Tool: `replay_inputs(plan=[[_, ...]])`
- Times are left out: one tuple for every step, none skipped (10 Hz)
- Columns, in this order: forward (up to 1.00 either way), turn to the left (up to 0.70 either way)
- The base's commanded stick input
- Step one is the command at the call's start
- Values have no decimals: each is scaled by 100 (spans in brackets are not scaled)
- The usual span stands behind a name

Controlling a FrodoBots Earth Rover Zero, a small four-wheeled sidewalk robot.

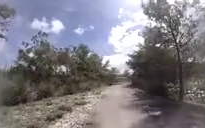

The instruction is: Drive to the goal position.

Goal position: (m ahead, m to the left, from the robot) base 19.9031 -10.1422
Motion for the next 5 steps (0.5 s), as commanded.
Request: replay_inputs(plan=[[70, -15], [70, 0], [70, 0], [70, 0], [70, 0]])
